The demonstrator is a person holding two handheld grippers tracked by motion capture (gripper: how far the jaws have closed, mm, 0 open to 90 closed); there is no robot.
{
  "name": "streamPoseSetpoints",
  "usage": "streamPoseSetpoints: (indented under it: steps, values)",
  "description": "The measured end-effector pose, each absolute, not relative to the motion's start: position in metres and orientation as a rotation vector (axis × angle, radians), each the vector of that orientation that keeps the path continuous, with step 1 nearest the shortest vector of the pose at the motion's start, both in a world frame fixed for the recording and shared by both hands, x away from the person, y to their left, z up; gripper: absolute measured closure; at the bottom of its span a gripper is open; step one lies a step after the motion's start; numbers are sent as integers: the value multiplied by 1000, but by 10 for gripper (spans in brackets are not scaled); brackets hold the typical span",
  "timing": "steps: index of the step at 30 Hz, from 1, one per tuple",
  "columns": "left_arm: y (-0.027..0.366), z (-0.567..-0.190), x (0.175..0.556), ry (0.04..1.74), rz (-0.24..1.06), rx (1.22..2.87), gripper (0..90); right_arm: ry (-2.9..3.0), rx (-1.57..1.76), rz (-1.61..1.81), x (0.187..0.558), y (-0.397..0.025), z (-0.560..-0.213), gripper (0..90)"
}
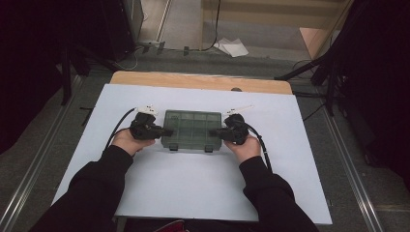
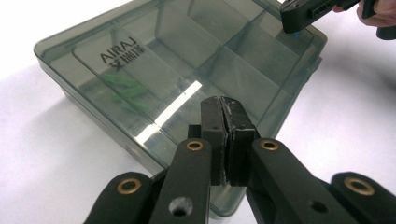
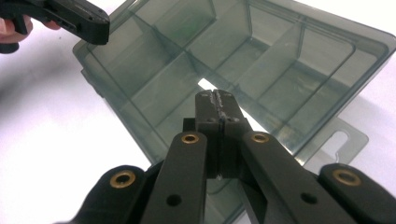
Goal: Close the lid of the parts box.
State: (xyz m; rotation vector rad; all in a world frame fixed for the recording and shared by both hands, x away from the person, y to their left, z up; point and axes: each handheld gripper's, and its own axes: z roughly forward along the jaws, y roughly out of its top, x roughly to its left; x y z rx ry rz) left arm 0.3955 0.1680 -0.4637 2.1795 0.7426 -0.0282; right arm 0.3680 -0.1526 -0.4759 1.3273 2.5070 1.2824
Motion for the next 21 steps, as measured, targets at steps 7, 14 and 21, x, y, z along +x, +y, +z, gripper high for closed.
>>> streamPoseSetpoints:
  steps: [7, 14, 21]
  values:
    - [166, -451, 386, 697, -29, 2159, 797, 2517, 1296, 1339, 357, -158, -461, 804]
    - [168, -442, 378, 669, -55, 2151, 590, 2537, 1227, 1383, 347, -160, -453, 579]
    - [171, -439, 371, 656, -63, 2138, 362, 2531, 1173, 1413, 338, -163, -451, 376]
